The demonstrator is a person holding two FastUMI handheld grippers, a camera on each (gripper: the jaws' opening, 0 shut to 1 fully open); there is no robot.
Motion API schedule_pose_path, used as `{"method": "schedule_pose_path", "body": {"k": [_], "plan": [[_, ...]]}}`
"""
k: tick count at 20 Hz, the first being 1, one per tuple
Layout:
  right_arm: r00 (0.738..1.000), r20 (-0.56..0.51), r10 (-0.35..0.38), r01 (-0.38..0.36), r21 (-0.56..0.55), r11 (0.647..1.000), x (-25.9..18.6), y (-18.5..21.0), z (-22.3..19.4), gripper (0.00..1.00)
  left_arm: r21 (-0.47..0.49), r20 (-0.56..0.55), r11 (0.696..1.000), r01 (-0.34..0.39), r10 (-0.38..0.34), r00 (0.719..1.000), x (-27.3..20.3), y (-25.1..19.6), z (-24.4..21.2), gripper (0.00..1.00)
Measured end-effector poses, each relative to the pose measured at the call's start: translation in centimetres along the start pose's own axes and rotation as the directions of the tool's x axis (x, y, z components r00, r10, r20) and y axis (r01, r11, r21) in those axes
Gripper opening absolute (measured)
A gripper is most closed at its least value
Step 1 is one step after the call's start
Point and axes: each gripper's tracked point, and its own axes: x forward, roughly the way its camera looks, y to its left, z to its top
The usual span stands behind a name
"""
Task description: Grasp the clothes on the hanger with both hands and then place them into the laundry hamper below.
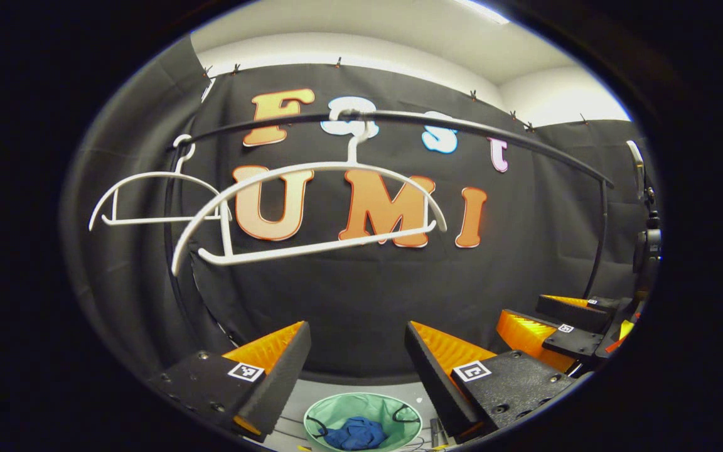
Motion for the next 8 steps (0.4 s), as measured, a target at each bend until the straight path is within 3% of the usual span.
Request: {"method": "schedule_pose_path", "body": {"k": [1,3,5,7,8], "plan": [[1.0,0.02,0.005,-0.005,0.006,1.0,-0.2,0.3,1.0,0.89,-0.01,0.023,1.0,0.005,-0.005,1.0,-0.3,0.1,1.2,0.92],[0.999,0.054,0.006,-0.007,0.02,1.0,-0.7,0.5,2.7,1.0,-0.017,0.062,1.0,0.008,-0.007,0.998,-1.0,0.2,3.5,0.92],[0.997,0.08,0.001,-0.004,0.027,1.0,-1.2,0.4,4.0,0.89,-0.013,0.092,1.0,0.002,-0.001,0.996,-1.6,0.4,5.0,0.92],[0.994,0.112,-0.01,0.008,0.022,1.0,-1.6,0.1,5.1,0.98,-0.009,0.129,1.0,-0.006,0.008,0.992,-3.8,0.5,6.0,0.92],[0.992,0.126,-0.016,0.013,0.019,1.0,-1.7,-0.1,5.6,0.89,-0.008,0.149,1.0,-0.012,0.013,0.989,-3.9,0.4,6.6,0.92]]}}
